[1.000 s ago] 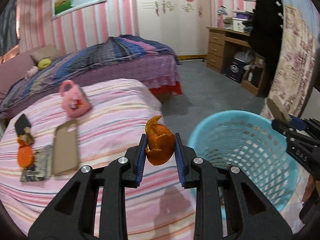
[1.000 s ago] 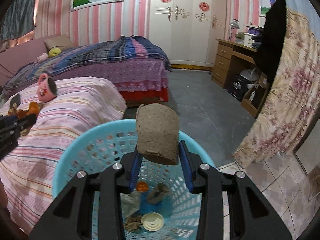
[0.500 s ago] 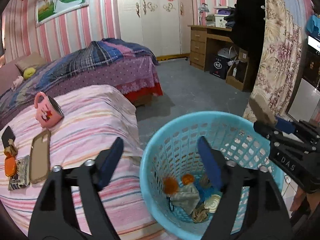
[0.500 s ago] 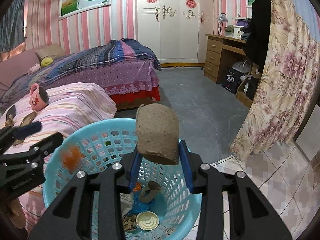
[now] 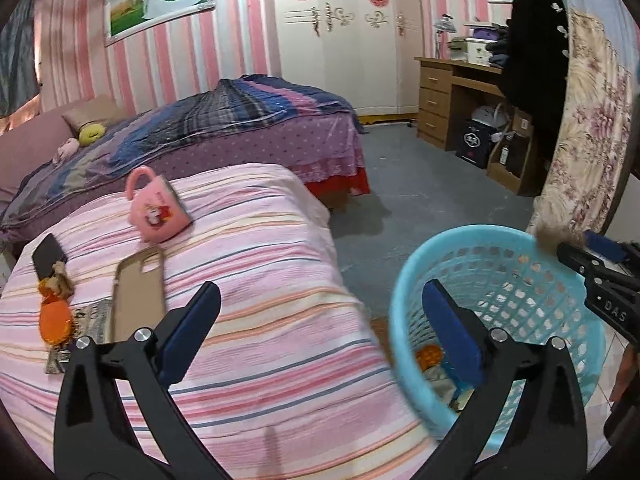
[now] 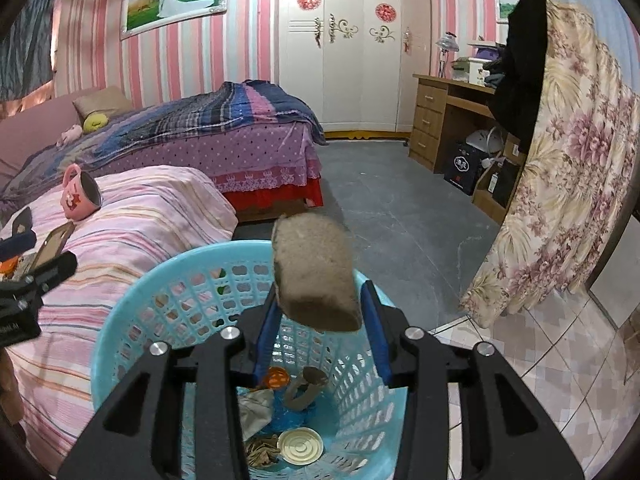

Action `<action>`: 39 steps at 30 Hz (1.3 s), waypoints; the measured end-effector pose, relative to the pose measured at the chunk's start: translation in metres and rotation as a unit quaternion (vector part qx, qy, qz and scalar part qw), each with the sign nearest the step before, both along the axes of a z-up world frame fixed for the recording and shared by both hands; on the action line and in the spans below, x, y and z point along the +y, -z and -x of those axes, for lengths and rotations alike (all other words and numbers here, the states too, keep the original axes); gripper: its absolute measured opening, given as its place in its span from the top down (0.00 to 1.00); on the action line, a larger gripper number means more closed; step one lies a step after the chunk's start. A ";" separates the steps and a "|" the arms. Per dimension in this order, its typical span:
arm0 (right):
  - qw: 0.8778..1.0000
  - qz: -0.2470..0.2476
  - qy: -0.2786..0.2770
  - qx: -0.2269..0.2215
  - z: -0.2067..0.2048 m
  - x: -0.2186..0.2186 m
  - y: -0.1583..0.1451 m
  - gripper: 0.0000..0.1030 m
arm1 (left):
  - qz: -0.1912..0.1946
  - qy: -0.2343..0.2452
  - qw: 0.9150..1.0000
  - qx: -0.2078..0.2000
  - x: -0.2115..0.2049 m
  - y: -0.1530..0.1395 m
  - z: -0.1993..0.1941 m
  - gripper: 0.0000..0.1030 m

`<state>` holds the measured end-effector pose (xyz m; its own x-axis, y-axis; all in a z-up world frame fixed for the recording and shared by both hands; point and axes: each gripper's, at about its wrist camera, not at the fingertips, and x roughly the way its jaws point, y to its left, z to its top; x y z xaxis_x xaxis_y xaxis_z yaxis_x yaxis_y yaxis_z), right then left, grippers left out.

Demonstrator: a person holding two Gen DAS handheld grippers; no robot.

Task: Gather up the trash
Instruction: 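Carry the peel and brown block over the blue basket and release both, then move both tools back over the bed items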

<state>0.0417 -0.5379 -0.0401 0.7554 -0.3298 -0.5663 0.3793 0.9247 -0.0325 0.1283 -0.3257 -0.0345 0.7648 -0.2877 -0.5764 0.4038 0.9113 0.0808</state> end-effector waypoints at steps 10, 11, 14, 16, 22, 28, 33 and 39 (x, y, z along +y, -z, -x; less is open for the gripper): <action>0.999 0.020 0.030 -0.012 -0.010 0.016 -0.006 0.10 | -0.008 -0.042 0.999 -0.019 0.053 -0.006 -0.001 0.05; 0.999 0.021 0.030 -0.011 -0.012 0.019 -0.008 0.09 | -0.009 -0.045 0.999 -0.019 0.058 -0.007 -0.002 0.05; 0.999 0.025 0.028 -0.010 -0.015 0.028 -0.011 0.07 | -0.014 -0.059 0.998 -0.019 0.078 -0.008 -0.004 0.05; 0.999 0.027 0.028 -0.011 -0.016 0.030 -0.011 0.06 | -0.017 -0.069 0.997 -0.021 0.092 -0.009 -0.005 0.05; 1.000 0.022 0.016 -0.014 -0.024 0.047 -0.016 0.06 | -0.031 -0.103 0.994 -0.035 0.141 -0.018 -0.008 0.05; 0.999 0.026 -0.019 -0.011 -0.041 0.085 -0.021 0.06 | -0.033 -0.145 0.988 -0.035 0.200 -0.023 -0.016 0.05; 0.999 0.025 -0.045 -0.010 -0.054 0.114 -0.022 0.06 | -0.031 -0.181 0.983 -0.031 0.239 -0.020 -0.024 0.05; 0.996 0.021 -0.082 -0.007 -0.072 0.156 -0.021 0.06 | -0.041 -0.217 0.975 -0.023 0.283 -0.008 -0.035 0.05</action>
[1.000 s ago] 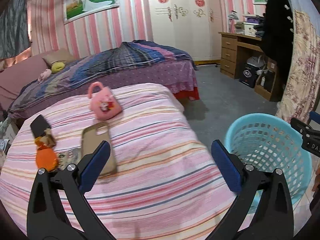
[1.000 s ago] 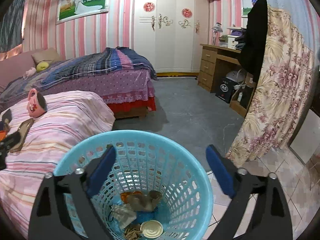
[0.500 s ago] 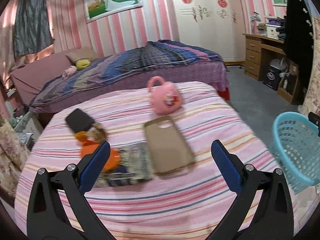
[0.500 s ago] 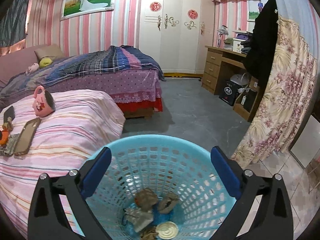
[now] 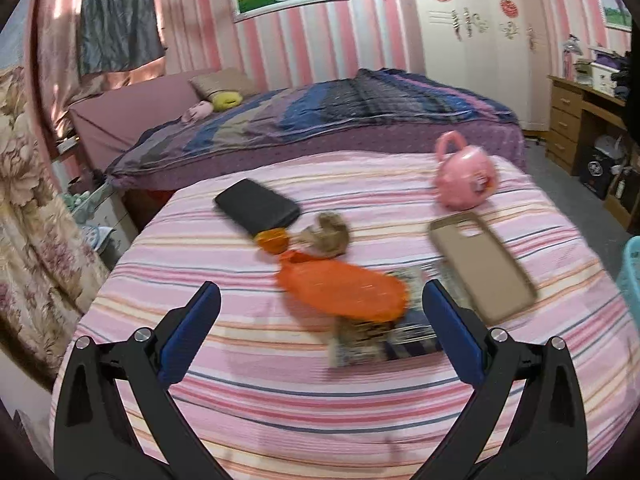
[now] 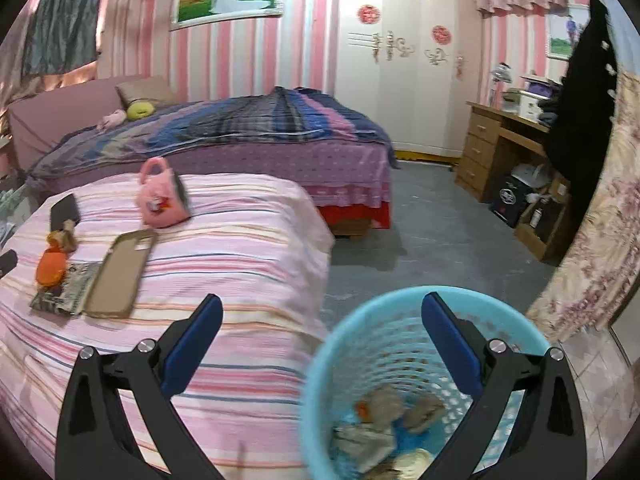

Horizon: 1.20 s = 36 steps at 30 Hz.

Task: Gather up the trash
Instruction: 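Move both tools back over the bed items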

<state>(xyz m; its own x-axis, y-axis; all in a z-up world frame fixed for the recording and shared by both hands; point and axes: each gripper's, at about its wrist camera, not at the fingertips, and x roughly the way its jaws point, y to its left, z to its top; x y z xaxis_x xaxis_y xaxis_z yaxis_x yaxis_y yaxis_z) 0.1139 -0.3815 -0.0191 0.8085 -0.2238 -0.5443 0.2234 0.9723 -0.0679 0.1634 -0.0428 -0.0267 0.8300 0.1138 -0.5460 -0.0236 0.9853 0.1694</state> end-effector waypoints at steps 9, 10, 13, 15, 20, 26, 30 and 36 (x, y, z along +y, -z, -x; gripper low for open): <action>0.998 0.029 -0.056 0.018 -0.028 0.069 0.013 0.06 | -0.003 -0.031 1.000 0.005 0.047 0.012 -0.010 0.05; 0.998 0.033 -0.059 0.020 -0.032 0.073 0.013 0.06 | -0.002 -0.029 1.000 0.005 0.051 0.013 -0.010 0.05; 0.996 0.035 -0.084 0.026 -0.039 0.097 0.018 0.06 | 0.015 -0.027 0.999 0.014 0.058 0.018 -0.012 0.05; 0.994 0.039 -0.098 0.029 -0.042 0.109 0.020 0.06 | 0.018 -0.028 0.999 0.021 0.061 0.022 -0.014 0.05; 0.991 0.037 -0.128 0.029 -0.052 0.131 0.024 0.04 | 0.029 -0.020 0.999 0.035 0.063 0.024 -0.019 0.05; 0.991 0.051 -0.120 0.036 -0.075 0.141 0.023 0.04 | 0.044 -0.012 0.997 0.065 0.060 0.029 -0.041 0.05; 0.993 0.001 -0.110 0.038 -0.081 0.130 0.031 0.04 | 0.066 -0.012 0.994 0.082 0.061 0.037 -0.055 0.05; 0.993 -0.007 -0.106 0.046 -0.086 0.123 0.030 0.04 | 0.063 -0.021 0.993 0.101 0.056 0.049 -0.072 0.05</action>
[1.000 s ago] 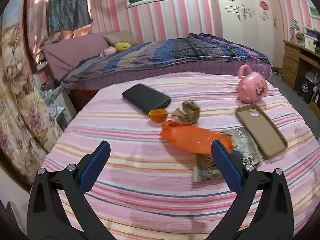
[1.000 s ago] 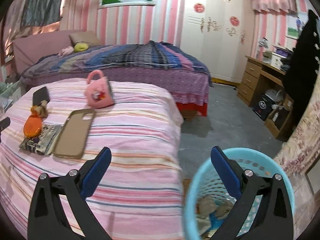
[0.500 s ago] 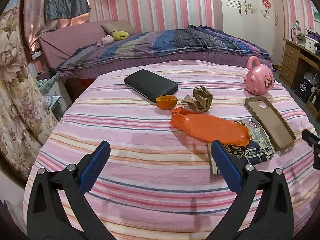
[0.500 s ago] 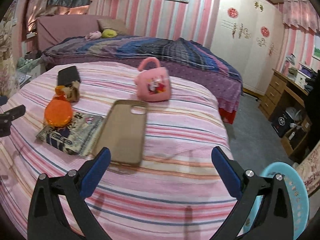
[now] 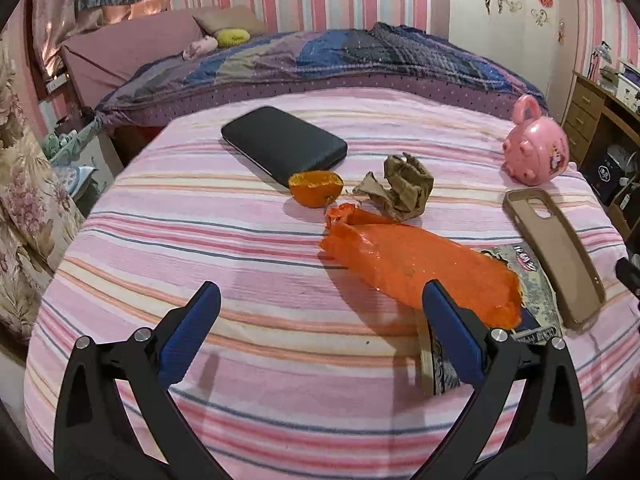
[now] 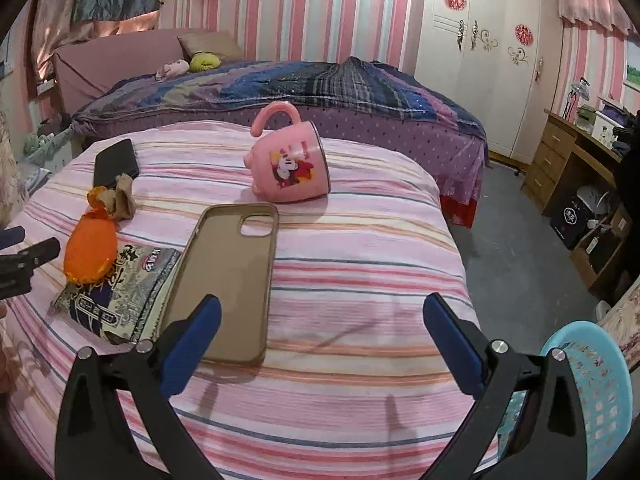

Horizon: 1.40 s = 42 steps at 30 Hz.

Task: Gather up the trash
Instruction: 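Move both tools back over the bed items, then grasp the orange plastic bag with the left gripper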

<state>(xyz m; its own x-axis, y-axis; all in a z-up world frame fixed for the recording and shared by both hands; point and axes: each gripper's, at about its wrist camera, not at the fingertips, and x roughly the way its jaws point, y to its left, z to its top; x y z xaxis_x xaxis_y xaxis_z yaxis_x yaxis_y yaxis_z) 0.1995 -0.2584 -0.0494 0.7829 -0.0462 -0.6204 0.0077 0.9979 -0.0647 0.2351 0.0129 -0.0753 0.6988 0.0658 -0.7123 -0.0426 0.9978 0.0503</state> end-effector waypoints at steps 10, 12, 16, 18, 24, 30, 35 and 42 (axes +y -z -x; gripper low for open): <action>0.997 -0.055 0.036 0.033 -0.017 -0.026 0.015 0.04 | -0.011 -0.016 1.000 0.017 -0.013 0.013 -0.026 0.06; 0.997 -0.048 0.040 0.038 -0.016 -0.025 0.015 0.04 | -0.006 -0.011 1.000 0.025 -0.013 0.015 -0.030 0.10; 0.998 -0.038 0.031 0.045 -0.017 -0.019 0.018 0.04 | 0.028 0.007 0.999 0.044 -0.014 0.020 -0.037 0.29; 0.998 -0.035 0.027 0.048 -0.017 -0.019 0.019 0.04 | 0.036 0.013 0.998 0.044 -0.015 0.020 -0.038 0.45; 0.998 -0.034 0.017 0.052 -0.017 -0.020 0.022 0.04 | 0.018 0.038 0.999 0.035 -0.028 0.018 -0.035 0.92; 0.998 -0.035 0.018 0.042 -0.014 -0.017 0.022 0.04 | 0.009 0.047 0.999 0.008 -0.028 0.005 -0.024 0.97; 0.999 -0.025 0.020 0.034 -0.012 -0.012 0.020 0.04 | 0.013 0.037 0.999 -0.019 -0.012 -0.017 -0.009 0.97; 0.999 -0.022 0.018 0.026 -0.010 0.002 0.016 0.04 | -0.006 0.015 0.999 -0.048 0.024 -0.042 0.014 0.97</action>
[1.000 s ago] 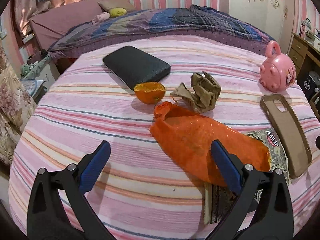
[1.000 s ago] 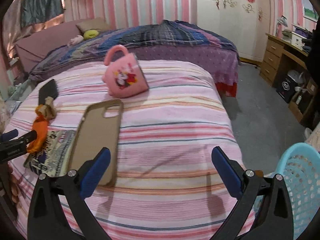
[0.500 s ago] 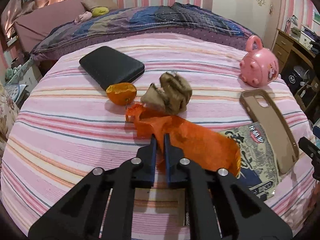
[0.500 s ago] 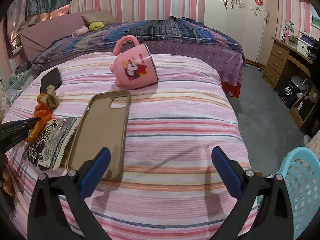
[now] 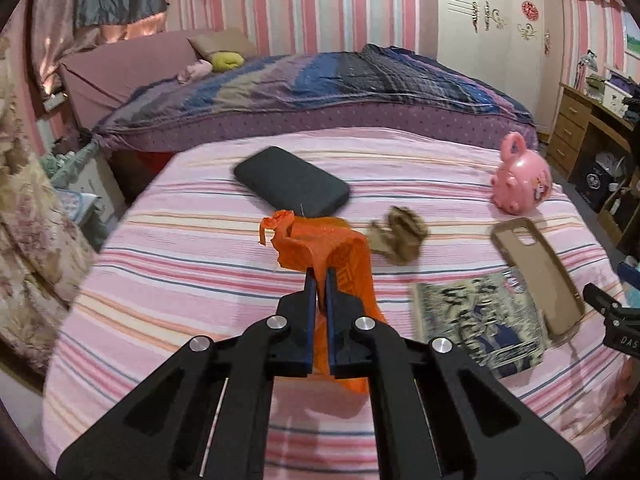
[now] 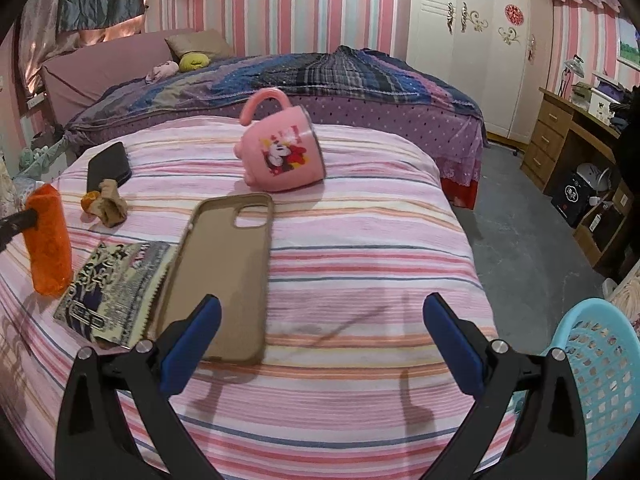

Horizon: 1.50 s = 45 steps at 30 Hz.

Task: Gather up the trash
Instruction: 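Grasp the orange plastic bag with the left gripper, then grasp the brown crumpled paper with the right gripper while the left gripper holds the orange bag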

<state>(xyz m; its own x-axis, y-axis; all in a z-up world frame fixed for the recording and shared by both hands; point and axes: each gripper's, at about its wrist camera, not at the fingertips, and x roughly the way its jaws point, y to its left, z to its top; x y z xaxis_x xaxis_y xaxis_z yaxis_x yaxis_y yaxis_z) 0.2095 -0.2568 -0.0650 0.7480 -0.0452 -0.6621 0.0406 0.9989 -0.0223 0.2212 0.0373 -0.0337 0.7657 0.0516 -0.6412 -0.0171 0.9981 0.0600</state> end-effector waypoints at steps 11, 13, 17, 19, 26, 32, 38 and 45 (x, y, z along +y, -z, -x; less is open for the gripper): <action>0.995 0.043 -0.072 -0.045 -0.008 0.074 -0.013 0.04 | -0.003 -0.068 0.998 -0.007 0.069 -0.007 0.003 0.98; 0.993 0.044 -0.096 -0.045 -0.019 0.098 -0.017 0.04 | 0.002 -0.078 0.997 -0.007 0.080 -0.006 0.001 0.98; 0.991 0.037 -0.124 -0.041 -0.036 0.129 -0.024 0.04 | 0.024 -0.102 0.994 -0.004 0.104 -0.003 -0.002 0.98; 0.990 0.039 -0.128 -0.040 -0.041 0.137 -0.025 0.04 | 0.036 -0.117 0.993 -0.001 0.116 0.000 -0.004 0.98; 0.988 0.029 -0.150 0.006 -0.076 0.180 -0.018 0.05 | 0.014 -0.152 0.988 0.003 0.134 0.007 -0.005 0.98; 0.984 0.037 -0.171 0.045 -0.099 0.205 -0.003 0.17 | 0.037 -0.163 0.986 0.001 0.144 0.005 -0.005 0.98; 0.980 0.030 -0.187 0.054 -0.103 0.211 0.011 0.59 | 0.028 -0.156 0.987 -0.002 0.138 0.002 -0.005 0.98; 0.984 0.014 -0.179 0.009 -0.084 0.193 0.000 0.65 | 0.027 -0.148 0.988 -0.013 0.131 -0.008 0.002 0.98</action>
<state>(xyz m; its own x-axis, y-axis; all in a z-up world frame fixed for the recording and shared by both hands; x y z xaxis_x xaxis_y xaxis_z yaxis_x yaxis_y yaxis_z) 0.2939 -0.0638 -0.0653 0.7071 0.2000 -0.6782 -0.3140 0.9482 -0.0479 0.2192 0.1685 -0.0254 0.7389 0.2422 -0.6288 -0.3101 0.9507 0.0017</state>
